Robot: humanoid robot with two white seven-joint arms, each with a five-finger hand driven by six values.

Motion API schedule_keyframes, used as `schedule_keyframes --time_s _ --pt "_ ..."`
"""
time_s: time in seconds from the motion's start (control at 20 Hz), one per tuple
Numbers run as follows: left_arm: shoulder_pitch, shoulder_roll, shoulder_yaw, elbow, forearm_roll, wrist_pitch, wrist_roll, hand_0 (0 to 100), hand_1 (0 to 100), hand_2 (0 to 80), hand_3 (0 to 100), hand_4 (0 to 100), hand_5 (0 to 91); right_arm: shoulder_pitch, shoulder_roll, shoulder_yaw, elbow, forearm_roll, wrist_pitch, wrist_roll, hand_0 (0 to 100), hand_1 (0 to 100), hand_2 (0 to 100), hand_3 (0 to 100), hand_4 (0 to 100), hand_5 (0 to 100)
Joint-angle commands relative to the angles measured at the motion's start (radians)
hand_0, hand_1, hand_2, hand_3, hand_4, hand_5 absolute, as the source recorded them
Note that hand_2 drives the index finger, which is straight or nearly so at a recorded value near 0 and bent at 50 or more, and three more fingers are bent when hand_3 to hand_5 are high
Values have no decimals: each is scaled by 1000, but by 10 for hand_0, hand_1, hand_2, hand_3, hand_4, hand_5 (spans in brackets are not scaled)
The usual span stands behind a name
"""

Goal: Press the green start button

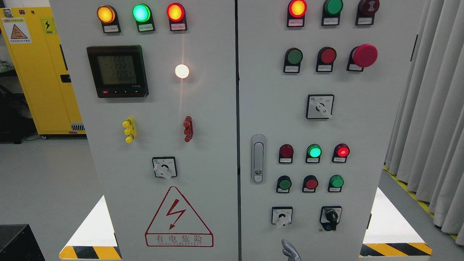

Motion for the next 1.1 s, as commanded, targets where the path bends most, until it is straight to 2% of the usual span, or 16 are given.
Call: schedule_keyframes --time_s 0.0,0.4,0.6,0.65,0.7,0.75,0.8,0.85,0.95,1.05 --pt "0 0 0 0 0 0 0 120 556 0 0 0 0 0 0 0 1 0 0 -1 616 658 0 112 193 120" --pt "0 0 0 0 0 0 0 120 556 0 0 0 0 -4 0 -2 -1 2 2 -2 610 663 0 116 204 129" --pt "1 0 0 0 0 0 0 120 556 0 0 0 0 -8 2 -11 -1 15 5 -31 585 679 0 142 224 147" --pt "0 0 0 0 0 0 0 120 556 0 0 0 0 -8 2 -11 -1 28 5 -33 513 736 0 543 636 466" --pt "0 0 0 0 0 0 0 120 556 0 0 0 0 -8 2 -14 -1 58 5 -35 515 745 0 603 703 570" --pt "1 0 0 0 0 0 0 120 556 0 0 0 0 -8 2 -25 -1 99 3 -36 509 756 0 688 805 746" --pt "0 0 0 0 0 0 0 120 556 0 0 0 0 -10 2 -40 -1 147 -1 -38 518 792 0 850 962 931" --pt "0 0 0 0 0 0 0 120 556 0 0 0 0 -13 2 -57 -1 211 -6 -45 554 840 0 959 1000 1000" --pt "0 0 0 0 0 0 0 120 556 0 0 0 0 -28 3 -92 -5 361 -17 -85 583 868 0 980 1000 1000" --pt "0 0 0 0 0 0 0 120 556 0 0 0 0 -42 23 -117 -10 498 -35 -119 590 877 0 990 1000 1000"
